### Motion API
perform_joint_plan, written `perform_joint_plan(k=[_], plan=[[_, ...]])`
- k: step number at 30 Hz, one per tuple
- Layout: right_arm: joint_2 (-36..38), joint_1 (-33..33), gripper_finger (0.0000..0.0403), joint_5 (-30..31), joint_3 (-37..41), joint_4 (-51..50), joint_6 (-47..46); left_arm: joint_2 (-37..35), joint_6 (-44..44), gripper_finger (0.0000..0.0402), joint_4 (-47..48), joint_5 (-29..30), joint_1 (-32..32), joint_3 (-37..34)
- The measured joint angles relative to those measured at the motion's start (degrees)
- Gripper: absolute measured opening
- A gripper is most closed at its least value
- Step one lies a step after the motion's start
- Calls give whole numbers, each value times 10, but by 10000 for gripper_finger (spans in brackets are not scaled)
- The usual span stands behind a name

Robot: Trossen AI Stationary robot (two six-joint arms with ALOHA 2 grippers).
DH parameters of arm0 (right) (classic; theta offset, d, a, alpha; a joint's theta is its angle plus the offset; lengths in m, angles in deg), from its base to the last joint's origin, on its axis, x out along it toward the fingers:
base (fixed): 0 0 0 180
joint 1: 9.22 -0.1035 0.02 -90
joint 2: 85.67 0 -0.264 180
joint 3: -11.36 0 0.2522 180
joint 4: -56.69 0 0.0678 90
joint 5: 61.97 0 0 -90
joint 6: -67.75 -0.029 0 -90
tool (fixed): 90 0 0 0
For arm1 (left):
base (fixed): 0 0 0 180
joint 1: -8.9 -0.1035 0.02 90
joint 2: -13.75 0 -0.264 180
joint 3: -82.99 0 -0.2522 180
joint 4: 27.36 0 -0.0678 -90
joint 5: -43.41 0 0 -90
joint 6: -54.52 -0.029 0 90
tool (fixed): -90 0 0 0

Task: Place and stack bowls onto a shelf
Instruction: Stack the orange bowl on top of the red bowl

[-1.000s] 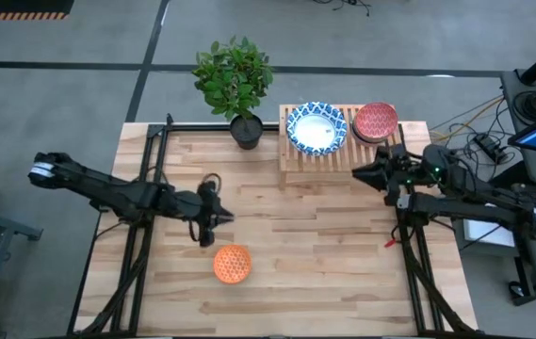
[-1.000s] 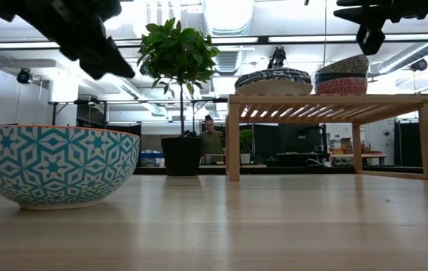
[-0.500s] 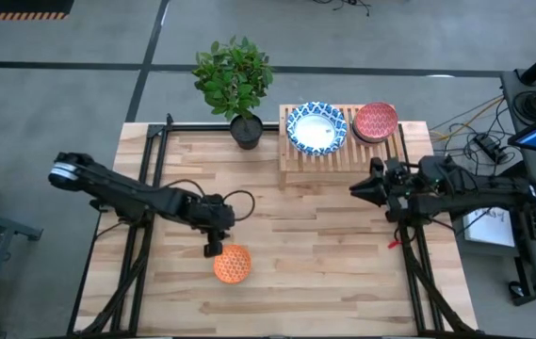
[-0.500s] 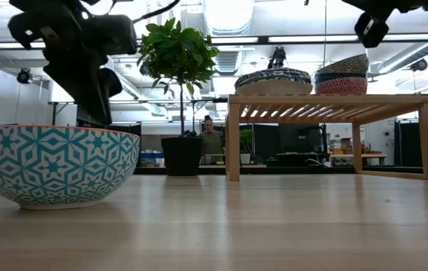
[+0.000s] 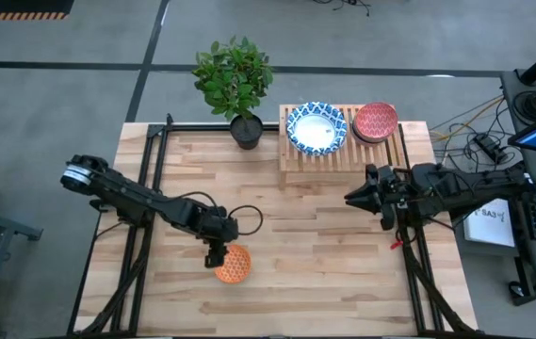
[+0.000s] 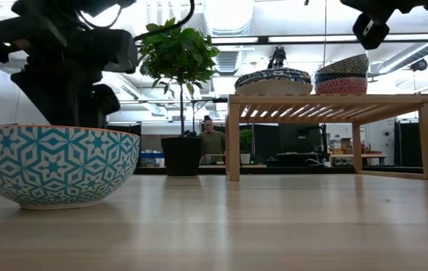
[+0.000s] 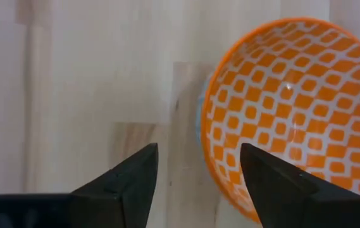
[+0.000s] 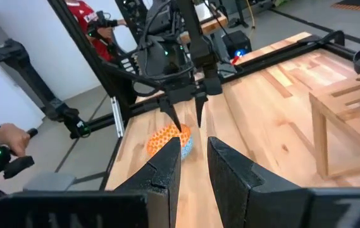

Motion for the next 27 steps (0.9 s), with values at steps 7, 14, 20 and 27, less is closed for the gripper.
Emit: perform_joint_plan(k=[7,14,20,27], plan=[[-35,-27,68,2,0,26,-6,16,0,158,-22,-14,0,0],[-79,-73,68,42,1,29,-33,18,-21,37,-33,-18,1,-1],[-85,-101,68,112,1,46,-26,13,-47,5,-46,-10,2,-2],[-106,-107,68,136,0,86,4,-30,-80,2,-54,35,1,-2]])
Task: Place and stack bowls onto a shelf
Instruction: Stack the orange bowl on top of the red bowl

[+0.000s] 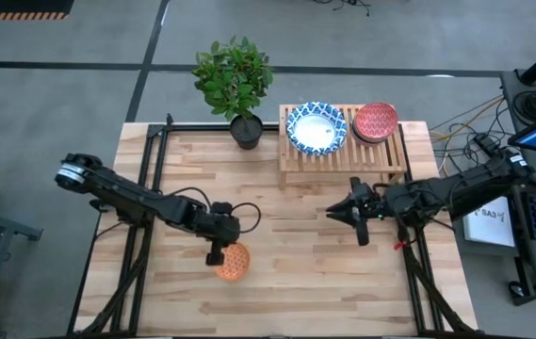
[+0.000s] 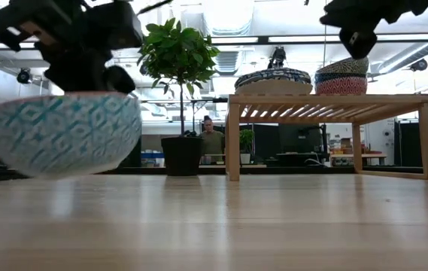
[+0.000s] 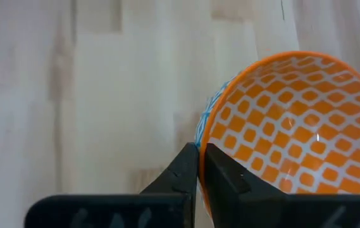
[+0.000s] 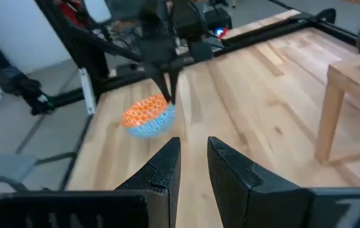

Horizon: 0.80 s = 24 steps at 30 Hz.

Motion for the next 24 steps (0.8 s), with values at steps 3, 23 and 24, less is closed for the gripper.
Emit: perform_joint_plan(k=[3,23,24], plan=[[-32,0,68,13,0,15,7,-9,-1,2,-10,37,0,0],[-306,1,141,117,-207,-2,52,-10,-116,0,-174,456,0,72],[-317,1,150,137,-227,-25,52,-10,-109,0,-172,461,0,76]])
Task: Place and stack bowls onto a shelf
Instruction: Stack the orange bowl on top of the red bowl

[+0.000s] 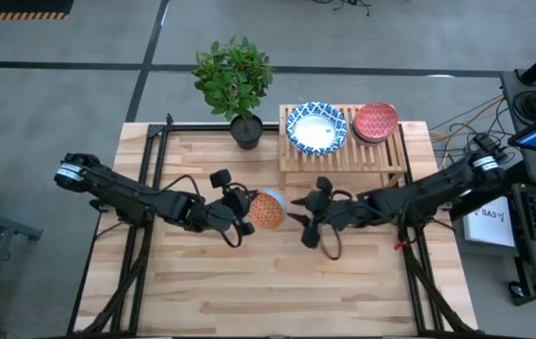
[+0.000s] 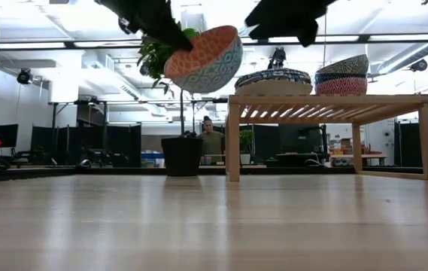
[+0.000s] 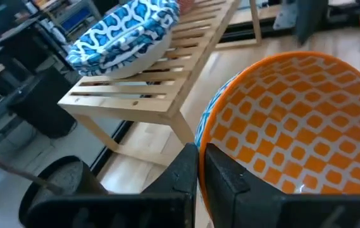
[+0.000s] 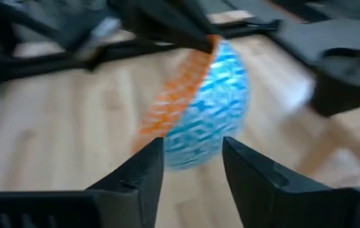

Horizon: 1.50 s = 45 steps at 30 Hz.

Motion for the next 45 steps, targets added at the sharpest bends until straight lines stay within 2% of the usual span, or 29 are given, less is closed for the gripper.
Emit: perform_joint_plan(k=[6,13,18,27,31,37,41,45], plan=[[-68,0,186,98,-109,-123,-20,1,44,0,9,29,0,4],[-132,0,191,165,-217,-226,-57,24,91,0,8,108,-2,4],[-170,5,191,192,-268,-271,-61,40,112,0,0,111,-3,4],[-230,39,189,230,-300,-324,-102,40,117,0,-20,104,-2,4],[-235,45,151,228,-302,-324,-101,40,117,0,-19,96,-2,4],[-228,49,28,231,-301,-328,-96,39,118,3,-33,95,-1,6],[-227,52,18,209,-301,-332,-90,38,96,32,-35,85,1,5],[-224,54,17,197,-301,-334,-88,34,58,85,-38,74,1,5]])
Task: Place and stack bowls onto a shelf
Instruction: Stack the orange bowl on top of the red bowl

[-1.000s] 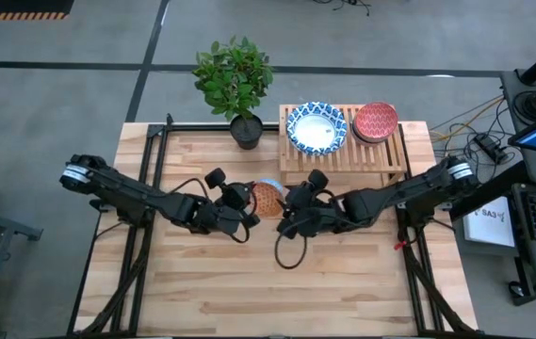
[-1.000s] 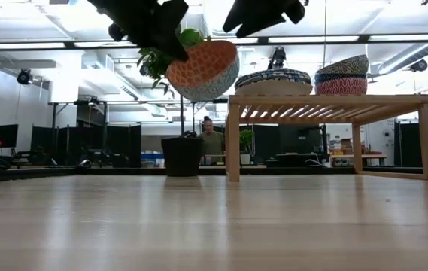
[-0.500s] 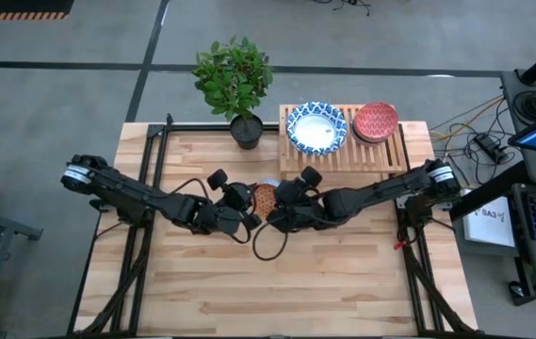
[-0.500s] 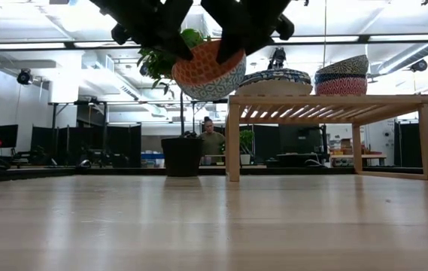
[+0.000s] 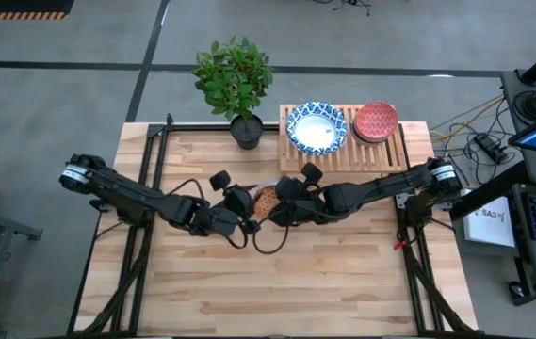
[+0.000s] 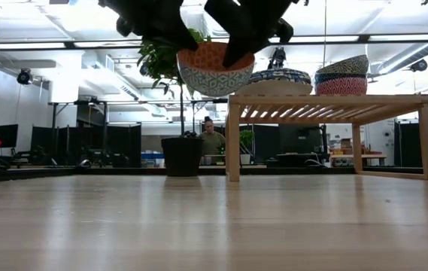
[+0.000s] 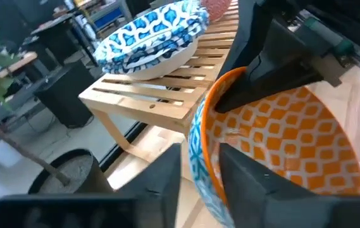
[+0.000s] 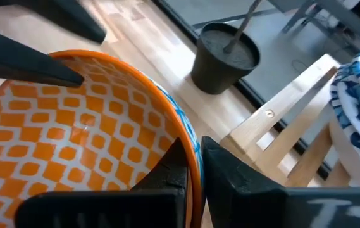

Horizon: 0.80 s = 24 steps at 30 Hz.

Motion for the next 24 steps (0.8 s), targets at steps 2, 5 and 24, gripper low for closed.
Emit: perform_joint_plan(k=[2,5,24], plan=[[7,4,17,-23,0,-6,0,-7,-31,115,-1,-9,1,0],[26,18,16,-68,-1,-14,6,-22,-80,156,-7,-9,2,0],[260,307,15,-263,-68,-282,15,-141,-199,228,9,-1,2,-2]])
